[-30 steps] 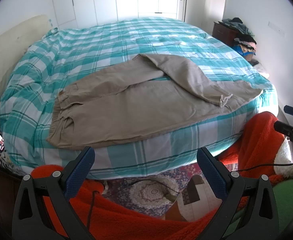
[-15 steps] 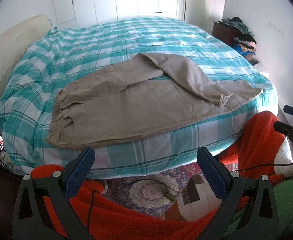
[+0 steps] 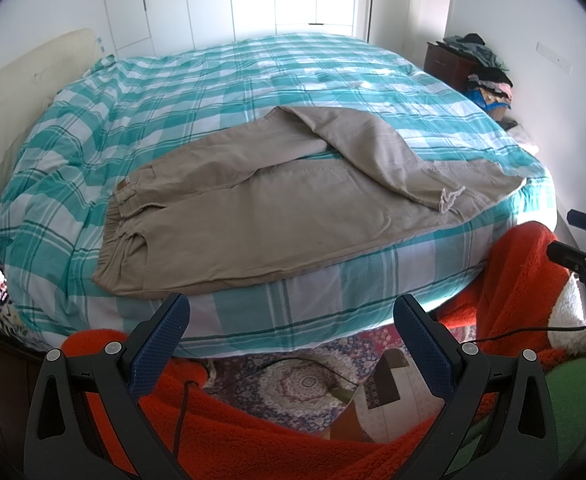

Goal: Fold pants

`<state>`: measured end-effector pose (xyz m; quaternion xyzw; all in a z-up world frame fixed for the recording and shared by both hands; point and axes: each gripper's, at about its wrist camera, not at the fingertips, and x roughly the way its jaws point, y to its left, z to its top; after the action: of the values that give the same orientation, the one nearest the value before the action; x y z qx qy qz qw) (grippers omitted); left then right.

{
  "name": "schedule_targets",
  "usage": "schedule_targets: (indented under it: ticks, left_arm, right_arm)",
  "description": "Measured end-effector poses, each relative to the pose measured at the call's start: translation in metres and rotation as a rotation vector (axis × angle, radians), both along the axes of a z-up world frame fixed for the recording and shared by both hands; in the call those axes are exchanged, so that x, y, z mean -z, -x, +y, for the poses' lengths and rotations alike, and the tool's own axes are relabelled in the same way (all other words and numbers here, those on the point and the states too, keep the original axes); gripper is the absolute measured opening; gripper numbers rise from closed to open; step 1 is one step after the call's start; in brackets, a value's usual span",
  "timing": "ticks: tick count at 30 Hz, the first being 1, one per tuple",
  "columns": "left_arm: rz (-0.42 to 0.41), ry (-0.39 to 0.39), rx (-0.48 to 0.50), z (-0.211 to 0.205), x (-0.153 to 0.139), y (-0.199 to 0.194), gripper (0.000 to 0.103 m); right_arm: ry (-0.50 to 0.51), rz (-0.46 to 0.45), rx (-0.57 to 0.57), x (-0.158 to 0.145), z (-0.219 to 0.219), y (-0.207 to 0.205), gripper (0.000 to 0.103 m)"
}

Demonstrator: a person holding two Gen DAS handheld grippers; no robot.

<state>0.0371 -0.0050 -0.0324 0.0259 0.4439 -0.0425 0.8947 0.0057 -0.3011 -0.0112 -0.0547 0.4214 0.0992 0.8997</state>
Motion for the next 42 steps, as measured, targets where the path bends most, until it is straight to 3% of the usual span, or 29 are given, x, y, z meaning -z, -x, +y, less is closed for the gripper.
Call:
schedule_targets:
  ticks: [42]
  left_arm:
    - [0.044, 0.009, 0.000, 0.0014, 0.0079, -0.0042, 0.102]
  right_arm:
    - [0.001, 0.008, -0.002, 0.0018, 0.0048, 0.0007, 0.103]
